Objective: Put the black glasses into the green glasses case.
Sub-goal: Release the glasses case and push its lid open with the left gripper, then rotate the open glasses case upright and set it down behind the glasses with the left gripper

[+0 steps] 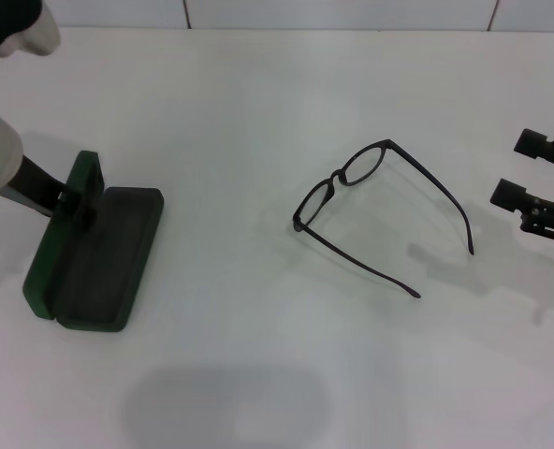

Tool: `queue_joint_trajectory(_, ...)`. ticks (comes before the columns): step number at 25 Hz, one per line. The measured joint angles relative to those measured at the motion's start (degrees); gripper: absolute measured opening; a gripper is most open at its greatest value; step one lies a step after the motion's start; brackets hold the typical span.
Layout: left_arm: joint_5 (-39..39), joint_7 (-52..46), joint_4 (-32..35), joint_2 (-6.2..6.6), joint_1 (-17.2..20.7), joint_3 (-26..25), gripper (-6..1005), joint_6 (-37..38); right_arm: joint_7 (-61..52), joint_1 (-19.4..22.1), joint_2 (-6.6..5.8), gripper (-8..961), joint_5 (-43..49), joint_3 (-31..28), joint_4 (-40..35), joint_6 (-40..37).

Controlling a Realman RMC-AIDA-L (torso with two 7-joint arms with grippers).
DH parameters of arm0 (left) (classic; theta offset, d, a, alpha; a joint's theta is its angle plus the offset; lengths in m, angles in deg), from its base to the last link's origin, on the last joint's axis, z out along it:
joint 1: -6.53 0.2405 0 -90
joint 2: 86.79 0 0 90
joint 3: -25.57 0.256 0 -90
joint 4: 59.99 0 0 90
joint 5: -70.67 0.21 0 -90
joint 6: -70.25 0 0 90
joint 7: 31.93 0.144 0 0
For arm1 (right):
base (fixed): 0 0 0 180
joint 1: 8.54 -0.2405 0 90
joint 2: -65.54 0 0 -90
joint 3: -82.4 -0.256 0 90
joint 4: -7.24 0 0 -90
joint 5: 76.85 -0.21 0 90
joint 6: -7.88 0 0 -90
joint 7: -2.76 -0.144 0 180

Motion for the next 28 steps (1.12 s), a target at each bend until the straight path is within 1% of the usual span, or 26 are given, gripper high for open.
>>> queue_joint_trajectory(4,0.02,0.15,0.15,0.0,0.01,0.02,660,0.28,0.0,-0.04,0.0,851,0.0,0.0,0.01,0.12)
queue_joint_trajectory(8,0.04,0.33,1.5,-0.01,0.1,0.02,391,0.63,0.0,-0.1,0.01,851,0.0,0.0,0.01,0.11)
queue_joint_trajectory(13,0.03,2.38,2.95,-0.14,0.03,-0.31,202,1.77,0.0,0.09,0.03,850,0.0,-0.02,0.02,0.07)
queue_joint_trajectory(18,-0.01,4.1,3.48,-0.28,-1.63,-0.43,203,2.04,0.49,0.1,0.15,850,-0.01,-0.08,0.3,-0.21)
queue_joint_trajectory(22,-0.08,7.66,4.55,-0.76,-4.62,-0.26,201,-0.77,1.61,-0.35,0.09,850,0.01,0.17,2.05,-1.09)
queue_joint_trajectory(24,-0.12,12.32,4.26,-1.46,-6.52,-0.12,199,-3.16,1.8,-0.52,0.03,850,0.14,0.34,2.38,-2.15)
queue_joint_trajectory(27,-0.13,20.73,3.98,-2.43,-8.07,0.51,196,-6.68,1.95,-0.53,0.12,852,0.32,0.46,2.39,-3.97)
queue_joint_trajectory(28,-0.14,26.55,3.75,-3.03,-8.59,1.58,196,-9.48,2.01,-0.5,0.2,852,0.32,0.52,2.41,-4.29)
